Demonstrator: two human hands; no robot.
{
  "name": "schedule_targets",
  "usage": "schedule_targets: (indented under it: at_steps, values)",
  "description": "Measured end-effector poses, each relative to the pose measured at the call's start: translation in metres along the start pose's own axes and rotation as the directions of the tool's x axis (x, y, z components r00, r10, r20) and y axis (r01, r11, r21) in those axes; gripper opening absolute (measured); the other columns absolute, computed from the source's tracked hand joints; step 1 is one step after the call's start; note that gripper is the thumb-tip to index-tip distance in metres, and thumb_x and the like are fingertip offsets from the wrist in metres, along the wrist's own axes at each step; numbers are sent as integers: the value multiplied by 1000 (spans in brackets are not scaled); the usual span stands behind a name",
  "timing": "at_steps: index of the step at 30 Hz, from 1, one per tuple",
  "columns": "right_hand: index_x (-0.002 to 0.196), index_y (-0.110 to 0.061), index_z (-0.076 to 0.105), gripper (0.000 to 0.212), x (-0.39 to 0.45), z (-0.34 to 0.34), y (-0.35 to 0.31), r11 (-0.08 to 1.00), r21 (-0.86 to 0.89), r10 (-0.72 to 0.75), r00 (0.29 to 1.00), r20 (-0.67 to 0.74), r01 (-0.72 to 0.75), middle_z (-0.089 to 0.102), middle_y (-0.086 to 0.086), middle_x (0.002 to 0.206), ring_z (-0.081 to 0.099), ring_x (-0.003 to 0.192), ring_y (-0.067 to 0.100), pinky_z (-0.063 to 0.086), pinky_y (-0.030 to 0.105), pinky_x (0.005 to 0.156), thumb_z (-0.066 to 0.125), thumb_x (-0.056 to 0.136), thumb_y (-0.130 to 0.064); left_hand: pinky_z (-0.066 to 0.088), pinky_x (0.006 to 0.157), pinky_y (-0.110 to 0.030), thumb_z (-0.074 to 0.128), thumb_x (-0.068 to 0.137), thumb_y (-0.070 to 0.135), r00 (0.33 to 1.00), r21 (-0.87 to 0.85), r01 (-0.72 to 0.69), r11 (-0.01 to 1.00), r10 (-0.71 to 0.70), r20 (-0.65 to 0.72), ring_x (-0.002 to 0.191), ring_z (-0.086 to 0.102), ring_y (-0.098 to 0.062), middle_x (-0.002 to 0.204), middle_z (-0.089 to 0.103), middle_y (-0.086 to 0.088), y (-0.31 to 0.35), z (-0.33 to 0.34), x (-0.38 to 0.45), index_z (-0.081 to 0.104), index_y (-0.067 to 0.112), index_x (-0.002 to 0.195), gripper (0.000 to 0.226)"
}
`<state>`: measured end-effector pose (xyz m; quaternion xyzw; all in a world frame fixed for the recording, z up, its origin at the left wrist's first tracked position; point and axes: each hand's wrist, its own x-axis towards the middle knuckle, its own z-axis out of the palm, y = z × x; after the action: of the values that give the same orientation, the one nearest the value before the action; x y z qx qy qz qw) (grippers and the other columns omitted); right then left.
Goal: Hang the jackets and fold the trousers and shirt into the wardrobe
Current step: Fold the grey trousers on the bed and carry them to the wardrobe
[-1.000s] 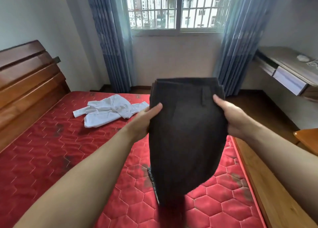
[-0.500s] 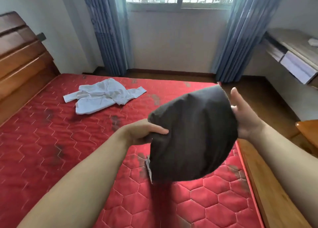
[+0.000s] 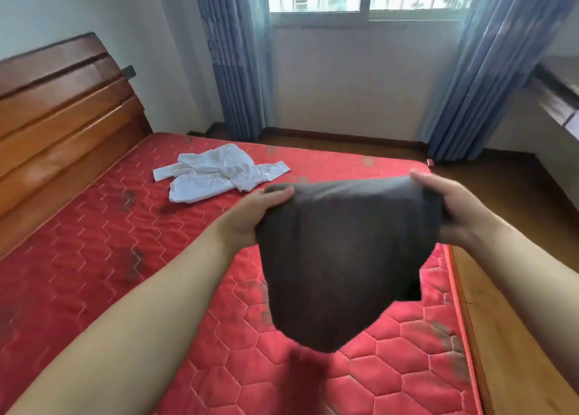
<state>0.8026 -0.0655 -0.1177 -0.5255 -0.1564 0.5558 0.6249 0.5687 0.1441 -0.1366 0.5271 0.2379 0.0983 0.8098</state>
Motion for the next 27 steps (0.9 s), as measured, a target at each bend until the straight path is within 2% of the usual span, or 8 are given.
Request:
schedule_targets:
  at_steps: [2,3,6,8,11,15,21,27]
  values:
    - [109,-10,74,65,-3,4,-12,978,197,-88,989,121,63,70,12,116,66,110,24,54,38,89,66,74,-64,58,66,-25,74,75,35,999,-134,-38,990,37,-3,86,73,-13,93,77,-2,17,-1,0,81,21,82,17]
    - [111,-12,73,65,-5,8,-9,993,104,-70,991,118,58,69,11,118,65,110,23,54,37,88,66,73,-64,58,67,-26,73,76,31,999,-92,-13,996,16,35,86,73,-14,92,77,-3,21,0,1,81,21,82,14]
    - [119,-3,64,48,-3,16,9,959,-284,9,1000,16,-5,71,14,113,68,104,26,59,36,83,74,75,-20,58,71,-27,66,83,6,998,82,24,996,-29,60,89,73,-18,95,76,-8,27,5,5,79,13,89,16]
    - [111,-2,66,31,1,25,-1,957,-274,-119,991,-55,99,72,18,104,69,97,28,59,34,81,67,81,-5,58,72,-26,61,90,12,999,-19,-13,1000,13,30,87,72,-15,93,76,-6,33,8,6,79,14,88,17]
    - [98,-10,70,14,4,37,-34,974,-110,-208,971,-116,195,75,11,90,72,82,19,60,27,67,63,86,-12,57,78,-27,67,87,22,996,32,19,999,-21,88,101,70,-17,106,75,-5,39,7,6,79,15,95,16]
    - [118,-5,65,36,3,41,-38,943,-323,-101,993,-57,77,71,15,109,70,93,24,57,36,83,64,81,-6,58,74,-28,64,87,0,997,229,-24,973,8,73,96,71,-18,103,75,-7,40,13,6,78,13,95,20]
    - [117,-7,62,27,7,47,-51,968,-223,-150,976,-160,113,72,9,97,70,80,17,55,30,70,58,92,-18,57,87,-34,67,83,1,988,230,-132,964,109,110,107,67,-26,111,71,-13,68,17,-2,67,2,118,36]
    - [96,-18,70,10,5,49,-56,947,-201,-293,931,-218,251,72,0,86,69,75,13,55,29,70,65,89,-21,54,95,-45,82,71,1,952,442,-42,896,171,-255,103,68,-34,108,71,-20,86,16,0,67,-2,113,45]
